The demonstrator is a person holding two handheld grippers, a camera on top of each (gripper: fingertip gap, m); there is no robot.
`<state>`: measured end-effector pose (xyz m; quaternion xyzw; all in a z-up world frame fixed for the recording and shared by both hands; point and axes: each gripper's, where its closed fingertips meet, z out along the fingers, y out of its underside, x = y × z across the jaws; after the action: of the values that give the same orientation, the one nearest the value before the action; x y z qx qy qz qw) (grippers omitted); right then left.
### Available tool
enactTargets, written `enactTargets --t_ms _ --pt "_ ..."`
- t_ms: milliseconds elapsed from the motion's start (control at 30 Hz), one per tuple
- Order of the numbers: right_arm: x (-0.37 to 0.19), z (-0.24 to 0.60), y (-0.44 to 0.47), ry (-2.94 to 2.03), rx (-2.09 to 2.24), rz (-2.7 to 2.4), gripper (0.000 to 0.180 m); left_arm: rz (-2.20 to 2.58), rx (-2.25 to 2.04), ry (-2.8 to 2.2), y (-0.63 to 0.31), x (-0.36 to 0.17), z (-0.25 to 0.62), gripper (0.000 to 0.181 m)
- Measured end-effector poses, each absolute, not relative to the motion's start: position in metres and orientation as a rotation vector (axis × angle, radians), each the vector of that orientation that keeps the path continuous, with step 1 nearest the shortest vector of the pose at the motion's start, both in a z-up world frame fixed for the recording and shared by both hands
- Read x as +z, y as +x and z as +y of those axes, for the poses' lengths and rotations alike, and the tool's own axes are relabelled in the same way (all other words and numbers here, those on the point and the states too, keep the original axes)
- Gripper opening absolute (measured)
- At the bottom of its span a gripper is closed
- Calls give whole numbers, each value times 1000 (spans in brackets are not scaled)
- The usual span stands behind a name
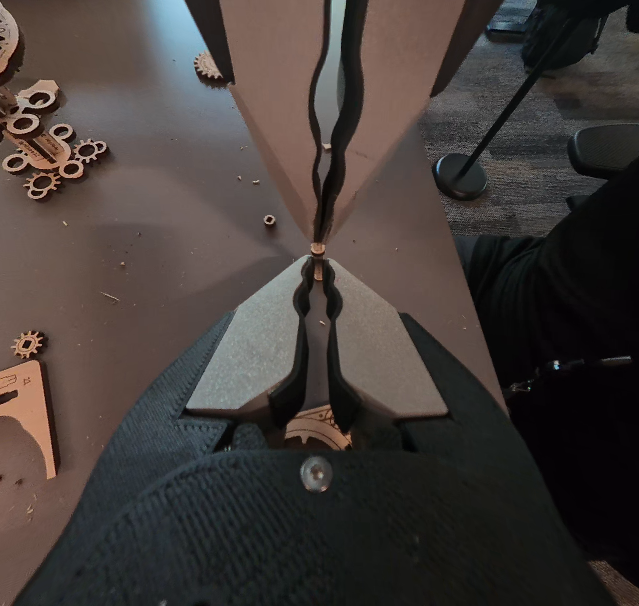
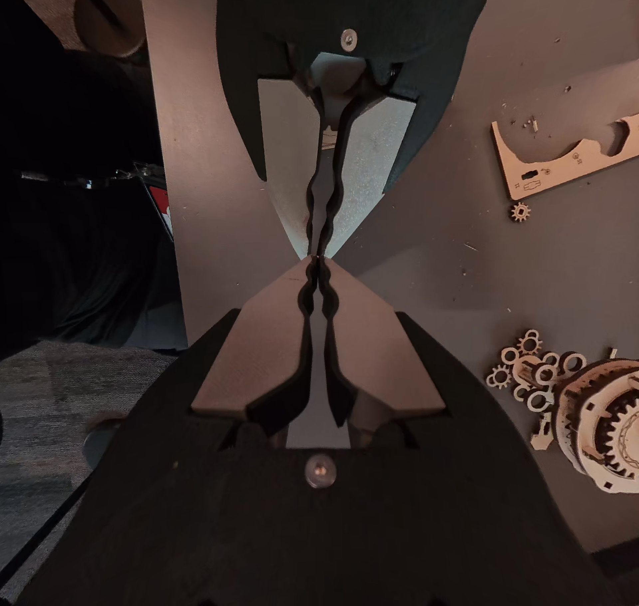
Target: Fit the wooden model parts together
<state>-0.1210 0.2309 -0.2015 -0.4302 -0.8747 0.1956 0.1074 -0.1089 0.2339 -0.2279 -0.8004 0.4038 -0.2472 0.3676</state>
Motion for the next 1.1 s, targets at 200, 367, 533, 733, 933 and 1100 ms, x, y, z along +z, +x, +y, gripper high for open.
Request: enactTargets --t_ms 200,367,533,733,933,1100 --pt "-202 230 -117 -1282 583 -2553 0 1052 -621 -2056 -107 -229 233 3" --pt "-202 229 -119 -1300 637 -2512 0 1045 -634 -2064 -108 -229 233 3" --pt "-202 227 -125 -1319 661 -2474 0 1034 -628 -2067 -111 -229 232 3" --pt "-175 221 -124 -1357 1028 -2218 8 1033 -642 -2069 -110 -229 233 3" --pt "-193 225 -129 -1424 1116 -2116 31 1023 -658 -2075 -109 -229 234 3" --pt "-203 230 -131 -1433 1092 -2098 0 994 -647 -2080 -112 -228 237 3"
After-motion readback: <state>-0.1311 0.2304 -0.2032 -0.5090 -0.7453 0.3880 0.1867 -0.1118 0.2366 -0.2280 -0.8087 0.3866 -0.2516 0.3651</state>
